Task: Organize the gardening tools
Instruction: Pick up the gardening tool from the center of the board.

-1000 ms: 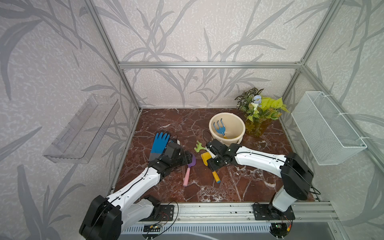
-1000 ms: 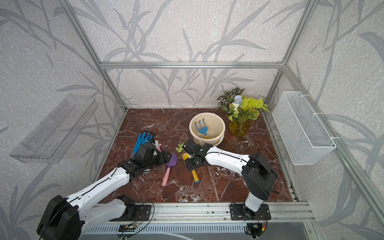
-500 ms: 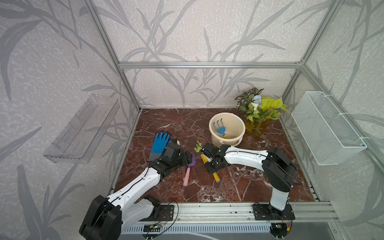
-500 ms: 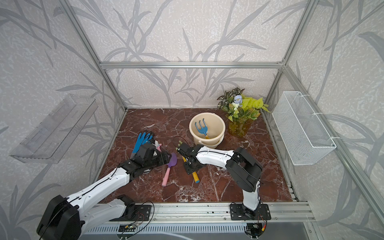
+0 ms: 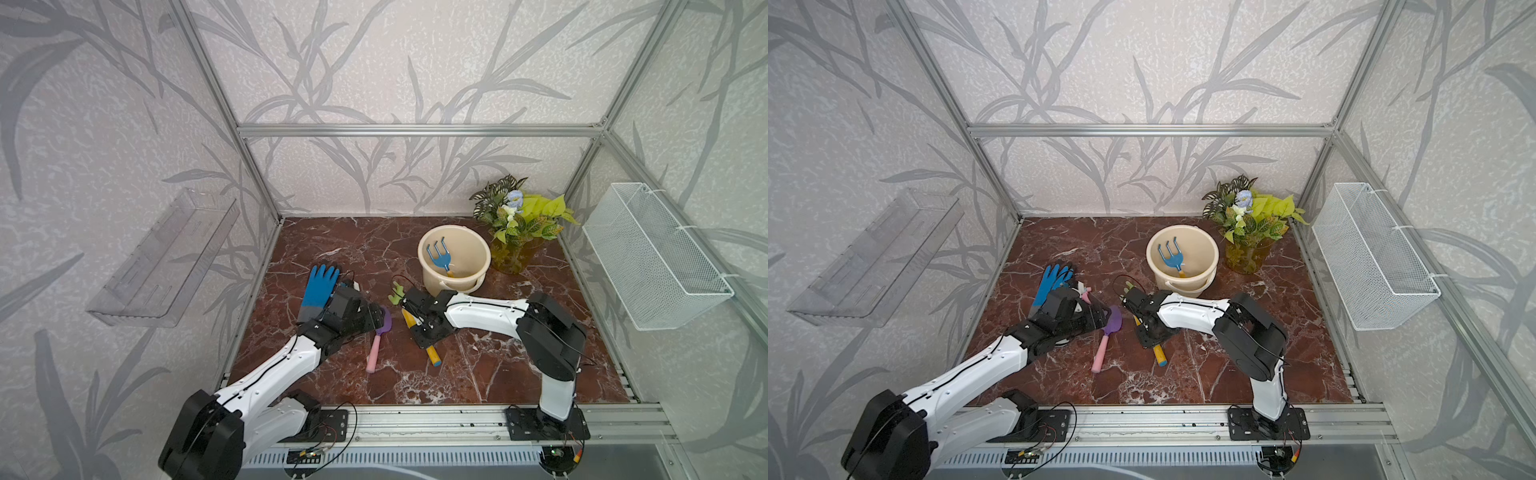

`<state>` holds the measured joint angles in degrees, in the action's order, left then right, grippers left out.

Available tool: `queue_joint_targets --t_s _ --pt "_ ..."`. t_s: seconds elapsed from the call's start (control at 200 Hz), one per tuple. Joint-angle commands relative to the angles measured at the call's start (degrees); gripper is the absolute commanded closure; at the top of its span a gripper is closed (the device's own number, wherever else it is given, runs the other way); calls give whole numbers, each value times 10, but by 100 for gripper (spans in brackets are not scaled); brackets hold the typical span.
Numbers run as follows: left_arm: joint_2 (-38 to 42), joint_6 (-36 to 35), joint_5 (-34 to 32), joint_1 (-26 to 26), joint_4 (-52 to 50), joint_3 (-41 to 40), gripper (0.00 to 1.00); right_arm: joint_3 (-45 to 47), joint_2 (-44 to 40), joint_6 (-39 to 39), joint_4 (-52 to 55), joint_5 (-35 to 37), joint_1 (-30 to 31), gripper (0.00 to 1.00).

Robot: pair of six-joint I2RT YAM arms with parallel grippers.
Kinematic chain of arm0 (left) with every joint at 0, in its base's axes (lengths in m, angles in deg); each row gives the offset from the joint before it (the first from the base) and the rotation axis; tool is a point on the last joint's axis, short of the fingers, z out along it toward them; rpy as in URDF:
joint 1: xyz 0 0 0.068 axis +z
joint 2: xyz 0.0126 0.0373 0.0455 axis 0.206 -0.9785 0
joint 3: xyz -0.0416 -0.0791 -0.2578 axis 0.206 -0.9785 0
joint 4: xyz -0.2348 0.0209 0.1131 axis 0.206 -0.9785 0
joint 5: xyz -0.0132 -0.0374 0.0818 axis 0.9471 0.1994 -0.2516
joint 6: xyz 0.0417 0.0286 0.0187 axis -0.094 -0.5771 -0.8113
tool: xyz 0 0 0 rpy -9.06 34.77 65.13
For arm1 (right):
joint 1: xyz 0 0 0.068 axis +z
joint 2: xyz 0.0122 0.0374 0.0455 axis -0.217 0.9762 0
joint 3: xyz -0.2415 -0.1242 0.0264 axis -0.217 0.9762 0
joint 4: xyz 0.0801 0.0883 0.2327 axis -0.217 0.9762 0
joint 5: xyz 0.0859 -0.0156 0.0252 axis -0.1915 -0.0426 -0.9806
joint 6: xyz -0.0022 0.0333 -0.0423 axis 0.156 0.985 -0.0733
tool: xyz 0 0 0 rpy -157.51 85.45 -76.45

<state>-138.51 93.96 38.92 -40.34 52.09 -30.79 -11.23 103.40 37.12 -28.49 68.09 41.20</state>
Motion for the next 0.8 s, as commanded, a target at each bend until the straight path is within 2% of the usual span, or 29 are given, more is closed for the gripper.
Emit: queue_joint_targets --t_s 0.0,0.525,0.795 --pt "4 5 -3 -3 4 -8 20 -8 17 -1 17 5 2 78" --pt "0 0 -5 -2 1 4 19 5 -11 -6 3 11 2 88" --pt "5 0 -9 -2 0 7 19 39 -66 -12 -41 6 2 89"
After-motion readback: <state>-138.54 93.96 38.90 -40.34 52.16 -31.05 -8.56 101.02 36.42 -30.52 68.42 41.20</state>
